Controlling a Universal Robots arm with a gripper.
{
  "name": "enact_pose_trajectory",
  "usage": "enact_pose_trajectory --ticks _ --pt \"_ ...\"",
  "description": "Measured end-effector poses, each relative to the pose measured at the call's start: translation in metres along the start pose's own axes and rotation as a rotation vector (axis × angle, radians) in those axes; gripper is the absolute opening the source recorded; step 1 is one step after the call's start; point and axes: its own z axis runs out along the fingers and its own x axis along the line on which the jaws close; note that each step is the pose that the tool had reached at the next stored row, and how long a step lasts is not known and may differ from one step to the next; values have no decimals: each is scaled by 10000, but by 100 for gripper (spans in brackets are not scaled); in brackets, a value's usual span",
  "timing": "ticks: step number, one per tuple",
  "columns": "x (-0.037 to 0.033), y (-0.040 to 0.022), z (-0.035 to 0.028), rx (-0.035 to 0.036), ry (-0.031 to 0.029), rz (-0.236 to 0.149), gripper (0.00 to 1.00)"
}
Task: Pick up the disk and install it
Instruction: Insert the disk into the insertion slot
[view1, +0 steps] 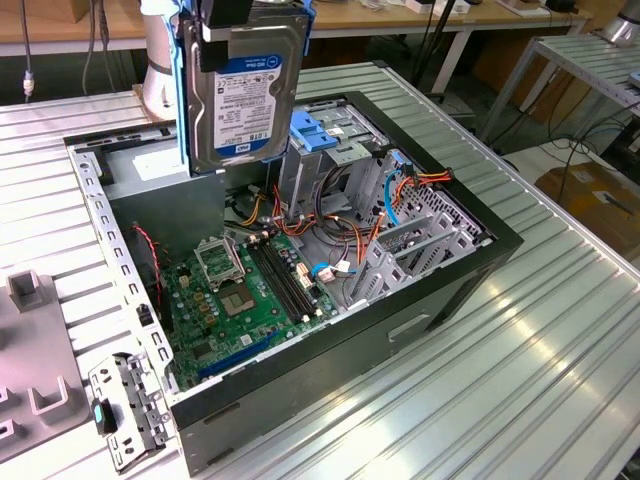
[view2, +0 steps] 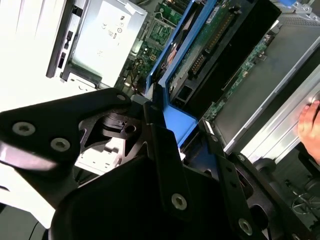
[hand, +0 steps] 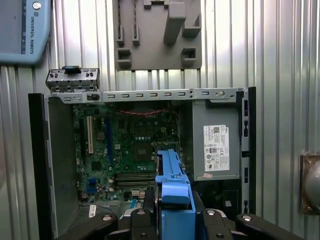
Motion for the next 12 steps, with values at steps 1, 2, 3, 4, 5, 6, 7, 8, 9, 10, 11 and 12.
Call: enact_pose_trajectory --ticks 1,2,3,4,5,6,7,8,9,10,11,12 --pt "5 -3 1 0 -1 0 37" --pt "12 -5 1 1 -1 0 37" --pt "20 -6 0 0 -1 0 37" --pt "28 -7 0 0 -1 0 37" --pt "35 -8 0 1 -1 0 37" --pt "39 -8 0 1 -1 0 37" --pt "40 -8 0 1 -1 2 37" --pt "40 -8 0 0 -1 1 37" --pt "48 -9 0 1 -1 0 37" --pt "54 -9 0 0 0 0 37" --pt "54 -9 0 1 -1 -1 37" --pt "54 -9 0 1 0 -1 37"
